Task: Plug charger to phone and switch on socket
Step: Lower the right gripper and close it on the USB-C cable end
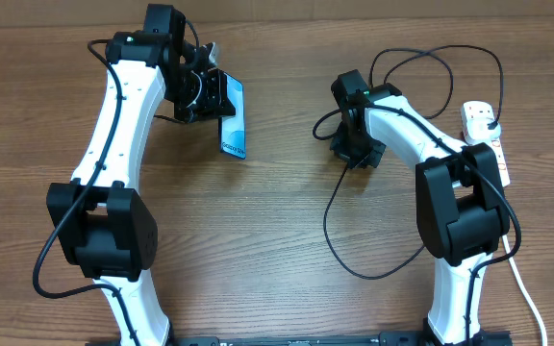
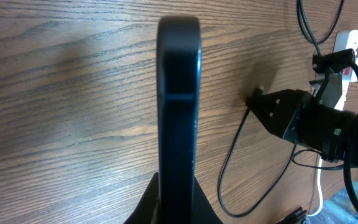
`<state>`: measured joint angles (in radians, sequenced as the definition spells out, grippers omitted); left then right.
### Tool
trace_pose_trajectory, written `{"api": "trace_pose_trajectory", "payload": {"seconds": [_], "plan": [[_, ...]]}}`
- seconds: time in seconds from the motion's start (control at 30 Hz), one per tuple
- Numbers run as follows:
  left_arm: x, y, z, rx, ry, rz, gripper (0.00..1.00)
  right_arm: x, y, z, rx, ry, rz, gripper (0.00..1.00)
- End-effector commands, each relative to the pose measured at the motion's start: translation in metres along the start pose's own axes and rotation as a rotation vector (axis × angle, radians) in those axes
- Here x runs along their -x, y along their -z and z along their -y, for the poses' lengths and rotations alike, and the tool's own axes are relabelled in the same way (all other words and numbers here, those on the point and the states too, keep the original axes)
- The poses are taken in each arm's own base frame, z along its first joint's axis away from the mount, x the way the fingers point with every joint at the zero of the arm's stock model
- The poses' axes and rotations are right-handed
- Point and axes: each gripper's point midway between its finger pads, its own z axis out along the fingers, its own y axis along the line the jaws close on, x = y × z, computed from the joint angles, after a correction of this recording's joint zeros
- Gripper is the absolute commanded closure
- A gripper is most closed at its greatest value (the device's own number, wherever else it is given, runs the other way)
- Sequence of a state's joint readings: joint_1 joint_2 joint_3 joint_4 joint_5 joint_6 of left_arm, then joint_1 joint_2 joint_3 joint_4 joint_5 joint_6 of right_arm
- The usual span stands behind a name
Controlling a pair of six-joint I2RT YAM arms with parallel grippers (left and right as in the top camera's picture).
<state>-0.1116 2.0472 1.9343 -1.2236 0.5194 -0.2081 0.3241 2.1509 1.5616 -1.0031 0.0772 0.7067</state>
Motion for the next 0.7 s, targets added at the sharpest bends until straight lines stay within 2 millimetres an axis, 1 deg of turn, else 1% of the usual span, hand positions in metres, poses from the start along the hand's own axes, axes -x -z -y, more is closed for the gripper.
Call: {"api": "trace_pose_trajectory", "payload": {"seconds": [0.0, 0.23, 0.37, 0.57, 0.67], "plan": [[0.0004, 0.0059, 0.0124, -0.036, -0.009, 0.011, 0.96, -0.0015, -0.0085, 0.0024, -0.018, -0.002, -0.008, 0.82], [0.0004, 0.0059, 0.0124, -0.036, -0.009, 0.011, 0.96, -0.0044, -0.0084, 0.0017, -0.012, 0.001, -0.022, 0.82], [0.0005, 0.0059, 0.0124, -0.036, -0.009, 0.011, 0.96, -0.0048, -0.0084, 0.0013, -0.010, 0.001, -0.025, 0.87], [0.0004, 0.0060, 0.0123, -0.036, -0.008, 0.011, 0.96, -0.0041, -0.0084, 0.0005, -0.007, 0.001, -0.022, 0.87], [0.0004, 0.0060, 0.0123, -0.036, -0.008, 0.011, 0.96, -0.0041, -0.0084, 0.0005, -0.007, 0.001, -0.022, 0.90]]}}
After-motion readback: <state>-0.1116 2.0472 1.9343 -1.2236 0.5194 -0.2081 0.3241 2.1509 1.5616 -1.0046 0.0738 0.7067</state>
